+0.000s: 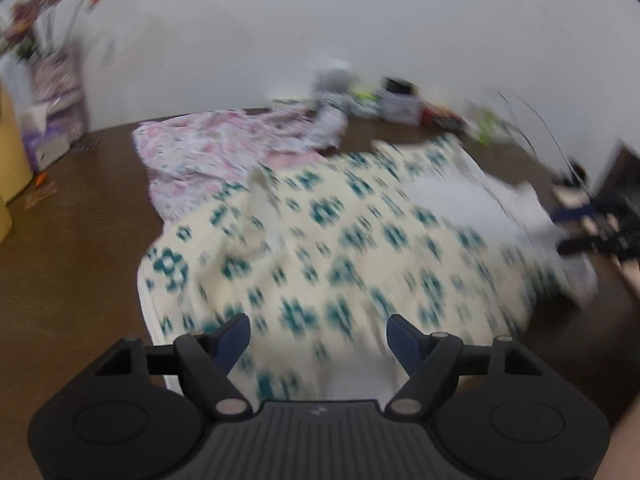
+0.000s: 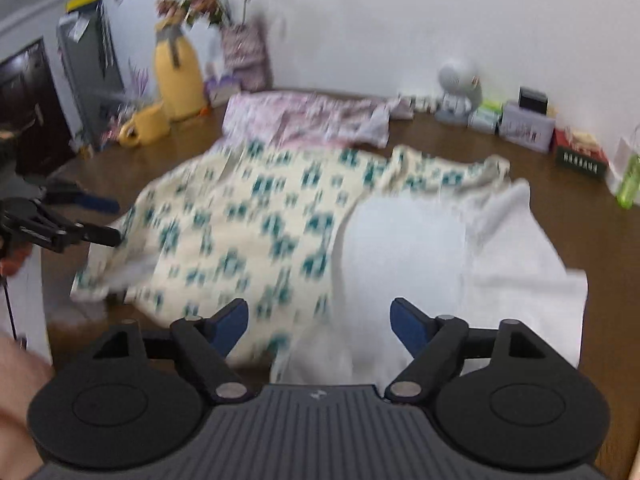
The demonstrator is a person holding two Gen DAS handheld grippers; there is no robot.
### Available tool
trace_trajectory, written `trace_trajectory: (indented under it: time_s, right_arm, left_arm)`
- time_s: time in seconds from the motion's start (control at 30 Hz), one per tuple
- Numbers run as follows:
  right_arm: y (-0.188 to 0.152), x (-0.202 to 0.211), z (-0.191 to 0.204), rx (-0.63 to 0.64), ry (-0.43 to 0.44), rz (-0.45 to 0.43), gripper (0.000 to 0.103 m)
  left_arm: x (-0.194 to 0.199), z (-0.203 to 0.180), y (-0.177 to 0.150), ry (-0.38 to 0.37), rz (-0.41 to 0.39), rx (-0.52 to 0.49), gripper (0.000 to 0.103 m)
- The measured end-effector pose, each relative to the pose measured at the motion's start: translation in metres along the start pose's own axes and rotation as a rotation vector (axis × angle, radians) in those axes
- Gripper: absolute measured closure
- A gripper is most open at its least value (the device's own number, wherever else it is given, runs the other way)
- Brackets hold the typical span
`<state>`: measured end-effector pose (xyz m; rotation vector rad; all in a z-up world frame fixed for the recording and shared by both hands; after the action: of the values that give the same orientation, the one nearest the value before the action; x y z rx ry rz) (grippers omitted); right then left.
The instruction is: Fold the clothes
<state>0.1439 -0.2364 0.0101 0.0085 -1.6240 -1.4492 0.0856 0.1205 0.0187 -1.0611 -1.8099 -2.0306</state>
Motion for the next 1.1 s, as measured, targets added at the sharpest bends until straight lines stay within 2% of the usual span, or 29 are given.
trace_trajectory:
  time_s: [0.17,0.3,0.33,0.4,0.5,0.53,0.57,0.6,0.8,0.93,1.0,1.03,1.07,1.1]
  right_arm:
    - [-0.032,0.008,0.015,0.11,-0.07,0.065,0.028]
    - [-0.047,0.004,0.022,0.193,-0.149,0.1,0.033]
    - [-0.048,0.003,0.021,0.189,-0.162,0.102,0.037]
    - [-0.049,0.001,0.016,0.166,-0.181,0.107,0.046]
    - [-0.052,0.001,0.01,0.143,-0.194,0.112,0.066]
    - [-0.053,0.001,0.008,0.139,-0.195,0.114,0.081]
    - [-0.054,0.001,0.008,0.136,-0.193,0.118,0.097]
    - [-0.055,0.001,0.007,0.135,-0.19,0.121,0.1]
    - [-0.061,0.028,0.015,0.232,-0.175,0.191,0.1]
    - [-0.071,0.043,0.015,0.247,-0.174,0.274,0.1]
    - [-0.074,0.043,0.017,0.237,-0.165,0.301,0.096]
    - [-0.073,0.044,0.017,0.225,-0.154,0.304,0.086]
    - [-0.067,0.051,0.017,0.201,-0.131,0.276,0.068]
    - [-0.061,0.057,0.017,0.177,-0.109,0.248,0.057]
  left_arm:
    - [0.019,-0.043,-0.029,-0.048,0.037,-0.203,0.034]
    - [0.013,-0.058,-0.042,0.01,0.067,-0.299,0.042]
    - [0.011,-0.058,-0.043,0.026,0.071,-0.314,0.048]
    - [0.005,-0.057,-0.044,0.051,0.079,-0.336,0.056]
    - [-0.003,-0.053,-0.044,0.064,0.091,-0.375,0.072]
    - [-0.005,-0.052,-0.045,0.063,0.098,-0.387,0.087]
    - [-0.006,-0.051,-0.045,0.059,0.106,-0.394,0.098]
    - [-0.005,-0.05,-0.045,0.054,0.11,-0.398,0.098]
    - [0.013,-0.045,-0.054,0.003,0.169,-0.442,0.099]
    - [0.031,-0.041,-0.069,-0.039,0.218,-0.472,0.098]
    - [0.035,-0.04,-0.072,-0.04,0.213,-0.451,0.095]
    - [0.036,-0.038,-0.07,-0.039,0.196,-0.427,0.089]
    - [0.039,-0.036,-0.066,-0.046,0.17,-0.398,0.085]
    - [0.044,-0.033,-0.061,-0.06,0.136,-0.361,0.079]
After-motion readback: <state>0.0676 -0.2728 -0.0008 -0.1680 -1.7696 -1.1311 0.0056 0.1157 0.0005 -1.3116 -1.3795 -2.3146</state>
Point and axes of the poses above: each gripper's, at about its wrist camera, not at the fingertips, and x roughly against the way its jaws point, z to its left, y to its top, the point moved 4 cm from there along -x, roughly the way its jaws point, and after that the axes turned 5 degrees about -z, right-handed, at the moved point
